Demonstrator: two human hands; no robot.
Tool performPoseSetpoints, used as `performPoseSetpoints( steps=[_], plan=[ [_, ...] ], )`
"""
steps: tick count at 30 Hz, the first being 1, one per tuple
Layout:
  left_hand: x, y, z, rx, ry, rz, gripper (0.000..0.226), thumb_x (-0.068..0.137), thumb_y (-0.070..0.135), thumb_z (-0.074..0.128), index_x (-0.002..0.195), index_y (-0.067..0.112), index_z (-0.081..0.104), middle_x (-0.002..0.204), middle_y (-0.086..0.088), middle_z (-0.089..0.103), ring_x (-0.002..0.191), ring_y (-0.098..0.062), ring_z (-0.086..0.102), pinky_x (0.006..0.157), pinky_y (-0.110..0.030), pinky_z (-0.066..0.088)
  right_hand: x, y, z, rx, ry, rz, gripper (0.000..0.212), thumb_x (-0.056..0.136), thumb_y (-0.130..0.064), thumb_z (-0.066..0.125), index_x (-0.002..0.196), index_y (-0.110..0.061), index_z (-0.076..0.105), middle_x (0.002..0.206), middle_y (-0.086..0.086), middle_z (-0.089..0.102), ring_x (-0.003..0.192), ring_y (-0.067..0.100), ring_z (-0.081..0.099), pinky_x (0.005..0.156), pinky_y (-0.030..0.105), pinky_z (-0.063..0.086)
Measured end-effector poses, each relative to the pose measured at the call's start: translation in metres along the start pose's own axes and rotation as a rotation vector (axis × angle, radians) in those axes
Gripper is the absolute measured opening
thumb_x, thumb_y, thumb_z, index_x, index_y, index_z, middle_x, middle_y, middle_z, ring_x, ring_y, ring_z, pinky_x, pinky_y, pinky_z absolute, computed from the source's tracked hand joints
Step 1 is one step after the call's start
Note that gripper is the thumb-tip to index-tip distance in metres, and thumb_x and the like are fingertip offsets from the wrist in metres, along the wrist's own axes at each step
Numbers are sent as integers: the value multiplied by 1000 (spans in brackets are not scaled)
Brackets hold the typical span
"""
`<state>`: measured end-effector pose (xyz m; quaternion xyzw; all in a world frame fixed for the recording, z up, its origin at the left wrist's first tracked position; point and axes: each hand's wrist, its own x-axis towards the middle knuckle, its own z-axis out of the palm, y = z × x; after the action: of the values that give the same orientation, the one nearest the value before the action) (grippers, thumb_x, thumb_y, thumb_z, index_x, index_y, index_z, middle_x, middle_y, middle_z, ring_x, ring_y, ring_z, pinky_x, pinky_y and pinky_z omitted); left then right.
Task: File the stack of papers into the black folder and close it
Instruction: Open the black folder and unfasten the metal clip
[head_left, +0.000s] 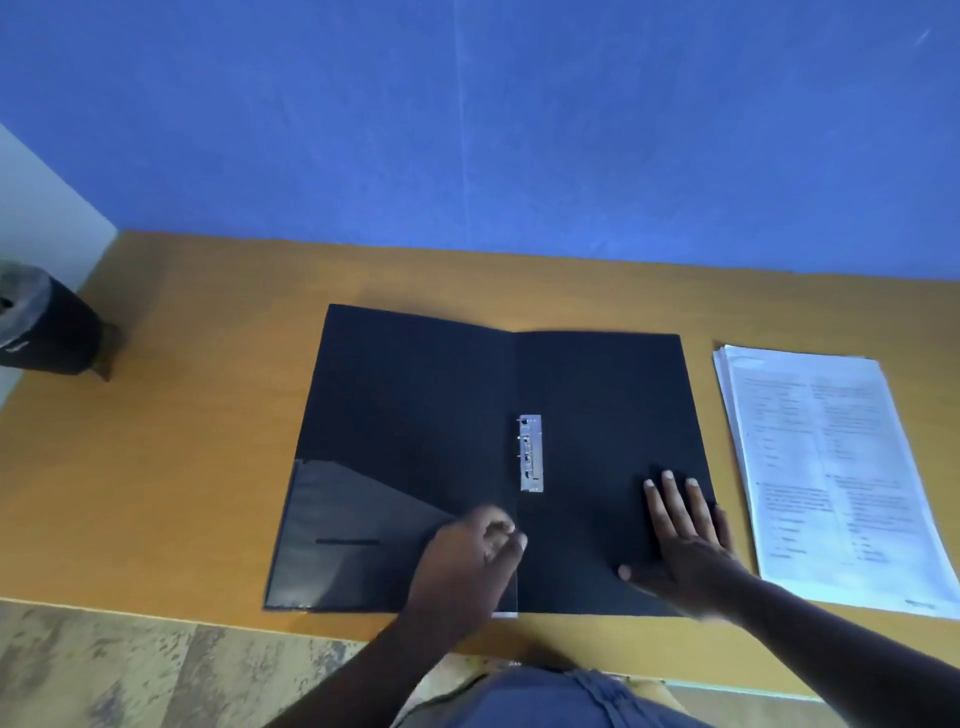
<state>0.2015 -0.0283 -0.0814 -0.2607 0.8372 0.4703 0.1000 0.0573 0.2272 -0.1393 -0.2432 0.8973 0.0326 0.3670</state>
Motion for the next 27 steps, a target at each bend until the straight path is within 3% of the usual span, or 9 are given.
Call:
performPoseSetpoints(
  steps=[5, 14, 19, 27],
  plan=[
    [69, 19, -16, 245, 40, 66, 13, 85, 35, 67, 86, 25, 59, 71, 12, 64, 70, -12, 64, 66, -29, 51, 1, -1, -9, -8, -109, 10, 122, 72, -90, 33, 134, -24, -49, 142, -6, -57, 134, 26, -51, 118, 49, -17],
    [100, 14, -3, 316, 7, -27, 31, 73, 30, 80, 67, 26, 49, 69, 9, 60, 64, -12, 58, 56, -30, 45, -1, -1, -18, -7, -194, -7, 122, 72, -92, 32, 132, -24, -50, 137, -5, -61, 132, 30, -53, 116, 52, -21],
    [101, 14, 0, 325, 65, -89, 38, 67, 35, 83, 63, 26, 46, 63, 9, 57, 57, -11, 54, 48, -26, 34, -2, 0, -19, -13, -211, -16, 121, 73, -92, 32, 129, -26, -53, 134, -5, -63, 130, 31, -54, 115, 52, -22],
    [106, 24, 3, 454, 62, -109, 39, 65, 30, 83, 62, 23, 45, 61, 10, 55, 56, -8, 51, 48, -25, 31, -1, 1, -19, -24, -218, -32, 119, 72, -93, 30, 126, -30, -56, 132, -6, -66, 124, 29, -59, 113, 51, -24]
  ],
)
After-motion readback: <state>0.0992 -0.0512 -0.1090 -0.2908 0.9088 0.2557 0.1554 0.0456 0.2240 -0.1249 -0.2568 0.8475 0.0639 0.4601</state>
